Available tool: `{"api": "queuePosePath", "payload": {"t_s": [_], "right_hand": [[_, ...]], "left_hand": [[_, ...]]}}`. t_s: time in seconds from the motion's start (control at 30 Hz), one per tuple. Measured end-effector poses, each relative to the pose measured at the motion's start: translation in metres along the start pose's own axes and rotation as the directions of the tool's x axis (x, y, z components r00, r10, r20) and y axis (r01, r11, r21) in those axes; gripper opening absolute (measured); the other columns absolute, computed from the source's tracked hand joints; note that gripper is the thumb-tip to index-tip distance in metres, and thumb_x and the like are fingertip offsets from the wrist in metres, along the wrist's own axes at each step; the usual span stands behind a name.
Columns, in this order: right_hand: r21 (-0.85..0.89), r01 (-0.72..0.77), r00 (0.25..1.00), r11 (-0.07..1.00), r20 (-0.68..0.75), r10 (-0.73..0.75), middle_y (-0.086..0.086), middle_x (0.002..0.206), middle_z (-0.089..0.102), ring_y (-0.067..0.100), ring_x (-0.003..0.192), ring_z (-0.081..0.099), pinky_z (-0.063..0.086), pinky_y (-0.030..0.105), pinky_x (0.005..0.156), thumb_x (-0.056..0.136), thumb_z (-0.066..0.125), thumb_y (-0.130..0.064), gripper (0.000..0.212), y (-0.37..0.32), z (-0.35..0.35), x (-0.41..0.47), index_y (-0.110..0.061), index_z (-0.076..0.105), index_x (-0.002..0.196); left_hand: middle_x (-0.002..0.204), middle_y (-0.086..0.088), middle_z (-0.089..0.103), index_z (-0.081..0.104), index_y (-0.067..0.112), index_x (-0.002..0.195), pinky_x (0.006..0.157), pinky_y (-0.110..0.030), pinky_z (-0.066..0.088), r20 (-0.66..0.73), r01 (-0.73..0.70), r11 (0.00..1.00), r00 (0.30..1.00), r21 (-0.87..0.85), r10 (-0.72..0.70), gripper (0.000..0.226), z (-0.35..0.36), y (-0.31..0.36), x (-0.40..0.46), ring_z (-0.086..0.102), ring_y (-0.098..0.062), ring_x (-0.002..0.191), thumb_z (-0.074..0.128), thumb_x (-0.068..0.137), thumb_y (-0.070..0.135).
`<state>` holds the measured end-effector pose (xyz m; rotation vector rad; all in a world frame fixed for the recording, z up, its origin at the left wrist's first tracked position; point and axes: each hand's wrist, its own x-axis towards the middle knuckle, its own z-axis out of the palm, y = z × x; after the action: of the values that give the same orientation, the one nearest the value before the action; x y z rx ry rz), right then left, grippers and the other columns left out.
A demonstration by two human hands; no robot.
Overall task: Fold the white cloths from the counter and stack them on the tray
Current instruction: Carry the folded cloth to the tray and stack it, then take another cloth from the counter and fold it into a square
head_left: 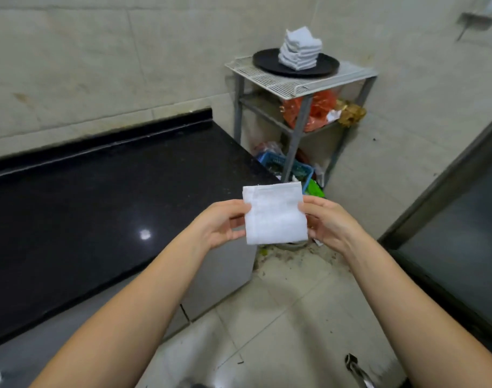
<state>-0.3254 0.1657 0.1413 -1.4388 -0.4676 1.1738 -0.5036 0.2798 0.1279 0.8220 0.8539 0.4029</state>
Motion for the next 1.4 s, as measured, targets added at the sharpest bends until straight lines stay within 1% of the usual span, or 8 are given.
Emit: {"api": "queuePosePath", "payload": {"t_s": [0.33, 0.5, 0.63, 0.73, 0.83, 0.97, 1.07, 1.4], "right_hand": [[0.026, 0.156, 0.988, 0.987, -0.024, -0.155, -0.002, 0.074, 0.070, 0.011, 0.066, 0.063, 0.056, 0.025, 0.062, 0.090, 0.053, -0.001, 0.022, -0.121, -0.070, 0.157, -0.017, 0.067, 0.090], [0.033, 0.243, 0.969, 0.969, -0.044, -0.242, -0.007, 0.068, 0.072, 0.007, 0.063, 0.066, 0.056, 0.023, 0.060, 0.090, 0.055, -0.001, 0.019, -0.213, -0.088, 0.241, -0.015, 0.067, 0.088], [-0.034, 0.317, 0.947, 0.948, -0.036, -0.318, 0.002, 0.077, 0.068, 0.006, 0.054, 0.062, 0.047, 0.017, 0.042, 0.091, 0.053, 0.001, 0.018, -0.278, -0.100, 0.300, -0.008, 0.065, 0.101], [-0.165, 0.358, 0.932, 0.919, 0.000, -0.363, 0.004, 0.089, 0.066, 0.011, 0.070, 0.060, 0.047, 0.021, 0.052, 0.090, 0.055, -0.001, 0.024, -0.323, -0.109, 0.354, -0.009, 0.065, 0.110], [-0.254, 0.398, 0.915, 0.882, 0.044, -0.400, 0.005, 0.082, 0.065, 0.009, 0.060, 0.061, 0.046, 0.020, 0.051, 0.090, 0.054, -0.002, 0.024, -0.369, -0.117, 0.420, -0.008, 0.064, 0.111], [-0.351, 0.455, 0.890, 0.819, 0.148, -0.431, 0.007, 0.090, 0.064, 0.017, 0.075, 0.058, 0.046, 0.028, 0.066, 0.091, 0.053, -0.003, 0.020, -0.433, -0.123, 0.511, -0.009, 0.064, 0.106], [-0.361, 0.453, 0.891, 0.815, 0.216, -0.400, 0.003, 0.080, 0.061, 0.012, 0.068, 0.054, 0.047, 0.020, 0.056, 0.091, 0.053, 0.000, 0.016, -0.466, -0.124, 0.570, -0.012, 0.063, 0.091], [-0.471, 0.411, 0.892, 0.780, 0.382, -0.240, 0.013, 0.095, 0.063, 0.019, 0.073, 0.058, 0.045, 0.027, 0.059, 0.090, 0.049, 0.004, 0.026, -0.445, -0.134, 0.670, -0.004, 0.064, 0.110]], "left_hand": [[0.091, -0.002, 0.067, 0.063, 0.014, 0.092, 0.080, -0.036, 0.054, 0.099, -0.131, 0.985, 0.988, 0.109, 0.120, 0.012, 0.090, 0.121, 0.161, 0.062, -0.016, 0.084, 0.056, 0.087, 0.005], [0.066, 0.006, 0.067, 0.059, 0.018, 0.079, 0.060, -0.027, 0.053, 0.121, -0.214, 0.963, 0.973, 0.163, 0.196, 0.017, 0.135, 0.215, 0.237, 0.063, -0.008, 0.062, 0.056, 0.088, 0.004], [0.069, 0.003, 0.061, 0.055, 0.017, 0.069, 0.057, -0.026, 0.049, 0.095, -0.309, 0.928, 0.951, 0.208, 0.296, 0.025, 0.167, 0.273, 0.291, 0.055, -0.010, 0.065, 0.056, 0.089, 0.002], [0.067, 0.002, 0.061, 0.056, 0.015, 0.071, 0.055, -0.026, 0.051, 0.068, -0.360, 0.913, 0.933, 0.192, 0.353, 0.022, 0.185, 0.311, 0.331, 0.056, -0.009, 0.061, 0.057, 0.088, 0.000], [0.074, -0.002, 0.064, 0.057, 0.012, 0.077, 0.058, -0.028, 0.054, 0.015, -0.410, 0.898, 0.911, 0.159, 0.413, 0.017, 0.205, 0.349, 0.378, 0.061, -0.013, 0.067, 0.055, 0.089, 0.001], [0.075, -0.003, 0.058, 0.049, 0.014, 0.075, 0.049, -0.022, 0.054, -0.105, -0.485, 0.866, 0.861, 0.120, 0.497, 0.020, 0.229, 0.405, 0.443, 0.057, -0.013, 0.067, 0.054, 0.092, 0.004], [0.074, -0.004, 0.055, 0.046, 0.013, 0.075, 0.045, -0.019, 0.053, -0.212, -0.490, 0.867, 0.842, 0.089, 0.497, 0.022, 0.239, 0.434, 0.486, 0.054, -0.013, 0.066, 0.053, 0.092, 0.003], [0.071, -0.006, 0.056, 0.049, 0.011, 0.071, 0.053, -0.024, 0.053, -0.434, -0.364, 0.893, 0.782, 0.265, 0.447, 0.022, 0.229, 0.421, 0.555, 0.055, -0.014, 0.062, 0.057, 0.090, 0.003]]}}
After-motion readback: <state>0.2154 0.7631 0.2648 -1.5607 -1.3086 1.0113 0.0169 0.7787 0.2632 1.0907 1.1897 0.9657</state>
